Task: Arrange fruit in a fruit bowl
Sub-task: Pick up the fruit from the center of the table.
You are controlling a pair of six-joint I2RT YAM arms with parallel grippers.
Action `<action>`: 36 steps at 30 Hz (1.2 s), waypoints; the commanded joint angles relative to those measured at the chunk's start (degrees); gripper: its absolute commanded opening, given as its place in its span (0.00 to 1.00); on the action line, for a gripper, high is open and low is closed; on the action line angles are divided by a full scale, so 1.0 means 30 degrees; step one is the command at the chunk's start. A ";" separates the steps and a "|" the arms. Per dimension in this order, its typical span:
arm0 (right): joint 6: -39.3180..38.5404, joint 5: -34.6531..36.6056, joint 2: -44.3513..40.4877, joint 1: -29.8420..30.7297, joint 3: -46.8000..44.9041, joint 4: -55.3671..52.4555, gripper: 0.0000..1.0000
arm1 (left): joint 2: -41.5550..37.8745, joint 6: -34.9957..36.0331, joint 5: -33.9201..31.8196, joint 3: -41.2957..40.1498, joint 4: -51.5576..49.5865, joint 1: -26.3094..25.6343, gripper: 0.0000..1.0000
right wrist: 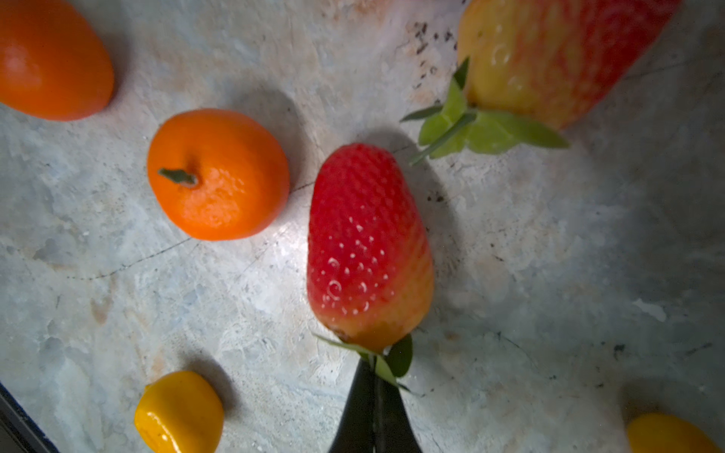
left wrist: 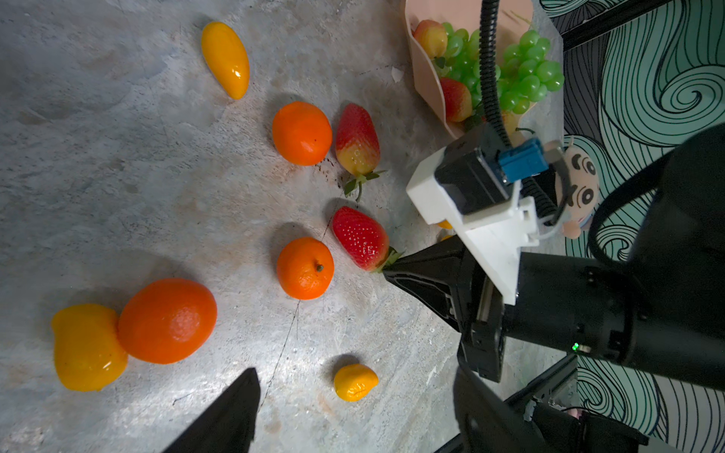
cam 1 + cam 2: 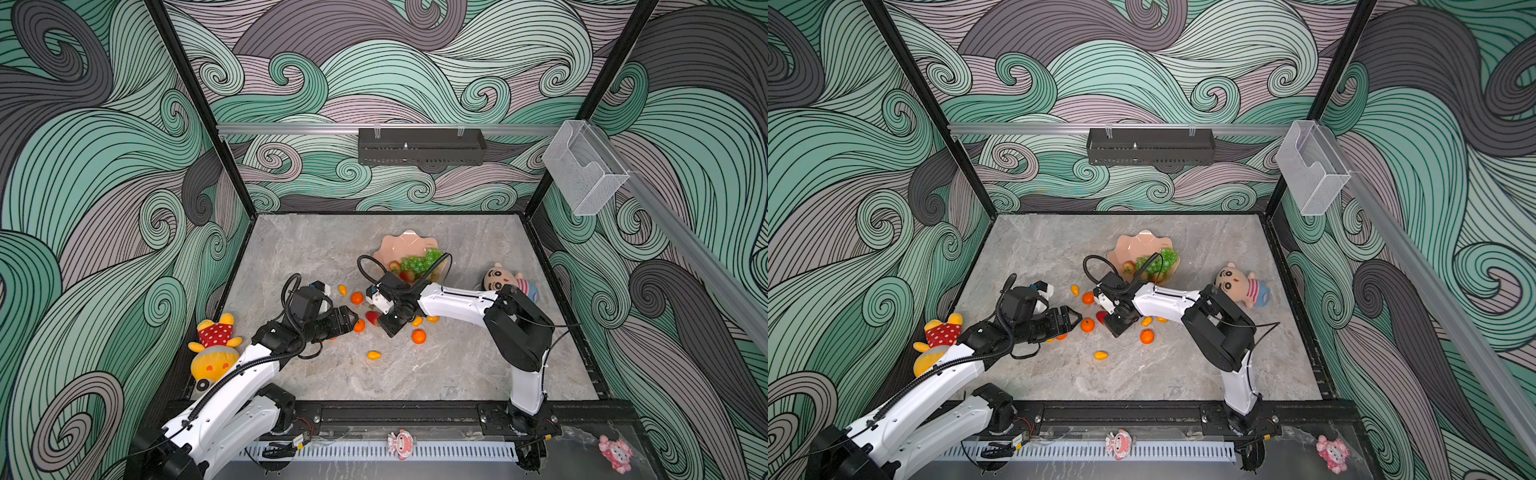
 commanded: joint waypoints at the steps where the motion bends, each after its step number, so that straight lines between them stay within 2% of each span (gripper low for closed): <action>1: 0.0039 -0.0180 -0.1697 0.0098 -0.0764 -0.0323 0.00 | 0.0126 0.0771 0.1108 0.0303 0.0525 0.0185 0.80; 8: 0.0334 0.0323 -0.5646 0.0204 -0.3215 -0.0675 0.00 | 0.1540 0.0920 0.2653 0.1222 0.1686 -0.0113 0.81; 17: 0.1114 0.1540 -1.1068 -0.0026 -0.6048 -0.1214 0.00 | 0.3204 0.1562 0.2747 0.2628 0.2561 -0.0912 0.81; 22: 0.1273 0.1700 -1.2997 -0.1145 -0.6231 -0.1613 0.00 | 0.4754 0.2243 0.2777 0.4257 0.2630 -0.1133 0.81; 29: 0.0376 0.1414 -1.3004 -0.3826 -0.4487 -0.2971 0.00 | 0.7513 0.3615 0.2879 0.7393 0.1933 -0.1162 0.81; 36: -0.0004 0.0928 -1.0762 -0.5979 -0.2307 -0.3577 0.00 | 1.0090 0.4178 0.2954 0.9898 0.1776 -0.1162 0.81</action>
